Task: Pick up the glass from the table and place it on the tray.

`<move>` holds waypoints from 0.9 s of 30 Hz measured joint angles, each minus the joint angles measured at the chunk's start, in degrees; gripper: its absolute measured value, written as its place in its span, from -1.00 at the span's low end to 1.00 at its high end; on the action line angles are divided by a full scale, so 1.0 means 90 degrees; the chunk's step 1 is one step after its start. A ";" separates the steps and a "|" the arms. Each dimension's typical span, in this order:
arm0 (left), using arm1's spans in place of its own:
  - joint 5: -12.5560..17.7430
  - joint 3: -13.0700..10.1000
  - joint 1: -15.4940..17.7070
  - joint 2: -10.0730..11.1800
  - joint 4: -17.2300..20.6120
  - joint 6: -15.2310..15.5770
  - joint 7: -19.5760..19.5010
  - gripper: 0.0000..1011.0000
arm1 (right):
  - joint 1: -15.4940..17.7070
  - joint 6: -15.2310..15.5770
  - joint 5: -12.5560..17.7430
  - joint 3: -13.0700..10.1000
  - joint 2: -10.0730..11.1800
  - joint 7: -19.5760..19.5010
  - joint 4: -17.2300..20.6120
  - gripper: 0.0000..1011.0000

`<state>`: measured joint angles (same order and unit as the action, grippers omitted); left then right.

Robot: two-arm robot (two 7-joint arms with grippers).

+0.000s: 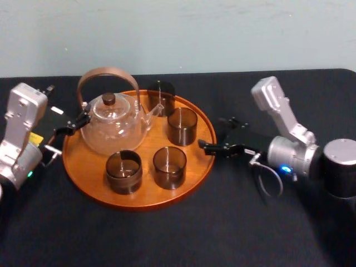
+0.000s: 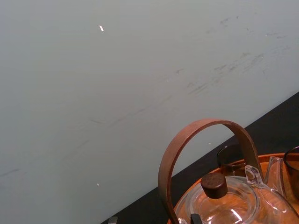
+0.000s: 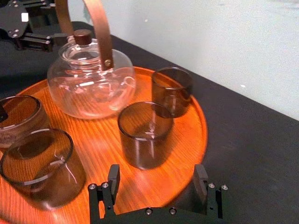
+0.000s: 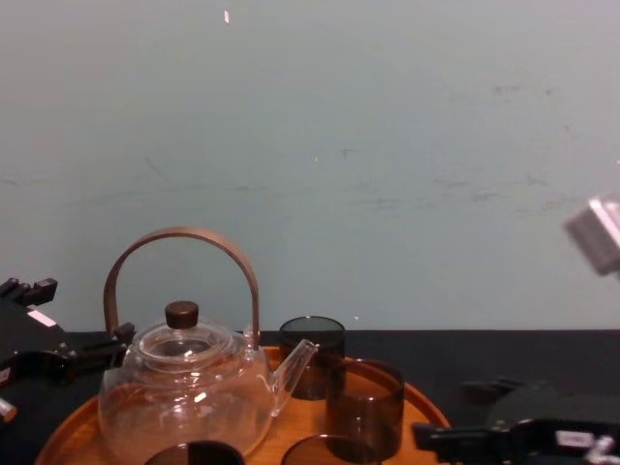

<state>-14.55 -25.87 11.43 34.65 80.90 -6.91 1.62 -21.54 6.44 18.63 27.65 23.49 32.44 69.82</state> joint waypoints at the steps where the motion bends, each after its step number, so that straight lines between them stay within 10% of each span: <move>1: 0.0000 0.0000 0.0000 0.0000 0.0000 0.0000 0.0000 1.00 | 0.0054 -0.0003 0.0020 -0.0035 0.0047 -0.0031 0.0073 0.98; 27: 0.0000 0.0000 0.0000 0.0000 0.0000 0.0000 0.0000 1.00 | 0.0714 -0.0285 0.0585 -0.1300 0.0539 -0.0846 0.0668 0.98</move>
<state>-14.55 -25.86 11.43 34.65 80.90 -6.91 1.62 -15.11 3.88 23.90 15.96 28.34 24.83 75.83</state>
